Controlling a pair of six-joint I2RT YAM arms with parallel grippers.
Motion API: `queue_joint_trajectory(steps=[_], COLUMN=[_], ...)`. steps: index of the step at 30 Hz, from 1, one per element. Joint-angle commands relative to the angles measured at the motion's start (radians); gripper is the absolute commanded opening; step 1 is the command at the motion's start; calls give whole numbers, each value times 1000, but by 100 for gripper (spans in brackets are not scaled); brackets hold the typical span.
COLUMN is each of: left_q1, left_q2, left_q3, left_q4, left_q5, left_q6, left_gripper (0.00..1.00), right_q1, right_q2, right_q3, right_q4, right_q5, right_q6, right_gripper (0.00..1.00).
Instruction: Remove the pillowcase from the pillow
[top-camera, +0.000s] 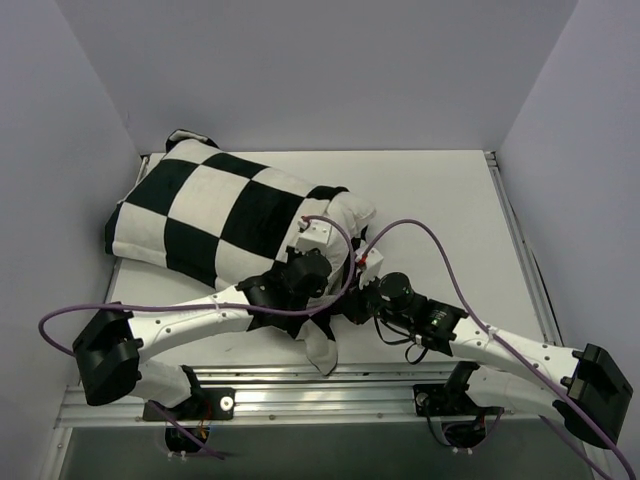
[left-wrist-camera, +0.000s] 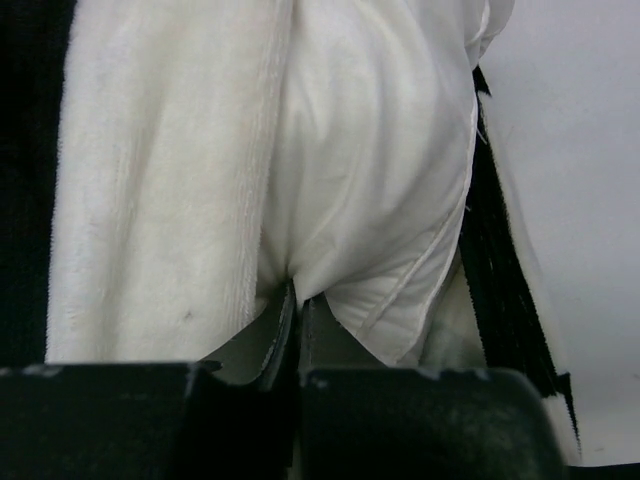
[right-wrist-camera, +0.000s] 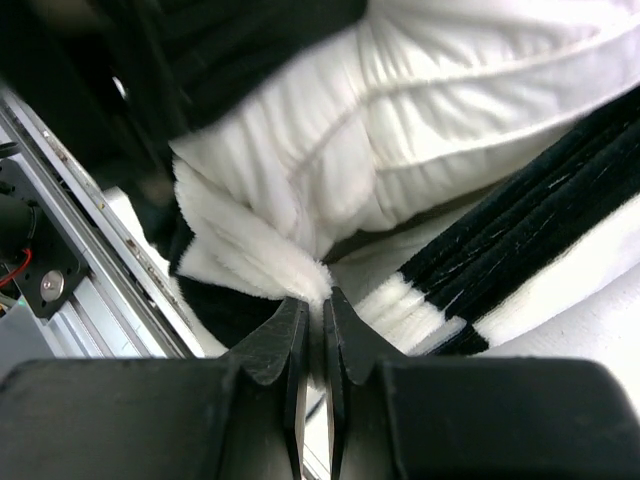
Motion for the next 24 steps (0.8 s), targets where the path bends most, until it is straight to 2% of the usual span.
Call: queue_joint_trajectory(steps=[1, 5, 13, 20, 24], left_q1=[86, 201, 261, 295, 315], left_q2=[-84, -130, -153, -210, -257], left_q3=[103, 156, 239, 299, 302], left_q4=[-120, -45, 142, 113, 113], left_q5=[-32, 28, 48, 160, 203], left_q6=[-81, -138, -232, -333, -341], left_gripper=[2, 2, 2, 2, 2], right_q1=[10, 9, 5, -44, -135], right_q2=[-34, -31, 44, 95, 158], right_q3=[-7, -10, 10, -2, -7], right_q4=[-18, -26, -66, -80, -66], right_q5=[-28, -62, -94, -68, -134], right_q6=[13, 7, -7, 25, 36], right_gripper=[0, 0, 0, 0, 0])
